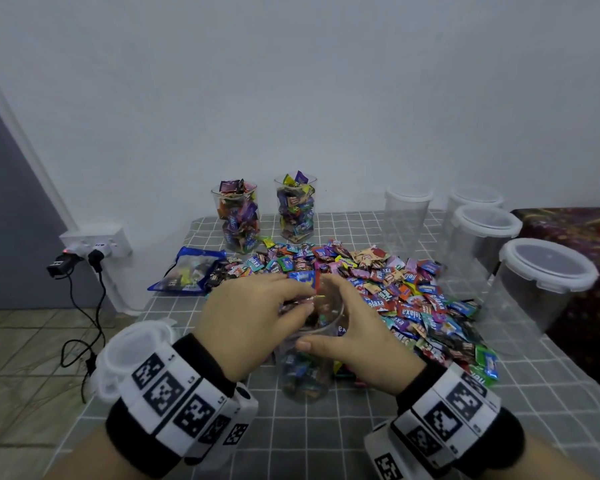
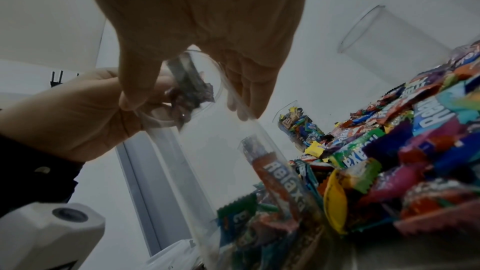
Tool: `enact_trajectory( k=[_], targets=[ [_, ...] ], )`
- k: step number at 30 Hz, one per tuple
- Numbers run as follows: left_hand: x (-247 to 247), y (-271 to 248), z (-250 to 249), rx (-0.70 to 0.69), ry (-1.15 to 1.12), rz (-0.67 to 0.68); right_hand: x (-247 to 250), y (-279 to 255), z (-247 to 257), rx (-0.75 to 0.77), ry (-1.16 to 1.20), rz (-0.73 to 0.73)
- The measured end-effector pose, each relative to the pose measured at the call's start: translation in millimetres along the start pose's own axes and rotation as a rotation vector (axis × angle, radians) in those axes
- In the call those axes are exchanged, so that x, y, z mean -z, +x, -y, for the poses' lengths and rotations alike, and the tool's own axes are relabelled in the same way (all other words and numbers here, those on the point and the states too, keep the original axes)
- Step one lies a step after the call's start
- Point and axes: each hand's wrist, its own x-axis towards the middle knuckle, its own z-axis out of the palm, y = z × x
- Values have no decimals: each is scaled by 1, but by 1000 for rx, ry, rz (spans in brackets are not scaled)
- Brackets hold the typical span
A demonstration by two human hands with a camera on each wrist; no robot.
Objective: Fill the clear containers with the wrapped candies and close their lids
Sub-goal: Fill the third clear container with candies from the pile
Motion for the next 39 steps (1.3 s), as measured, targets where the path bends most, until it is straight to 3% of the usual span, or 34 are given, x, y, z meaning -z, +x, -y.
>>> enact_trajectory(
  k=[7, 12, 15, 17, 22, 25, 33, 39],
  targets=[
    [1, 2, 7, 98, -209, -163, 6, 0, 5, -4, -21, 61],
    [-5, 14, 33, 384, -432, -225, 18, 3, 2, -78, -172, 262],
    [-14, 23, 61, 552, -394, -107, 33, 10, -5, -189, -343, 389],
    [-22, 29, 82, 642, -314, -3, 44, 16, -7, -292, -357, 355],
    [-45, 46, 121, 772, -40, 322, 78, 48, -29, -478, -307, -134],
    [-55, 56, 131, 836, -48, 384, 97, 67, -50, -586, -349, -295],
    [-79, 69, 147, 918, -67, 517, 109, 90, -81, -813, -529, -233],
    [-89, 65, 154, 924, 80, 582, 98, 94, -78, -772, -654, -82]
  ],
)
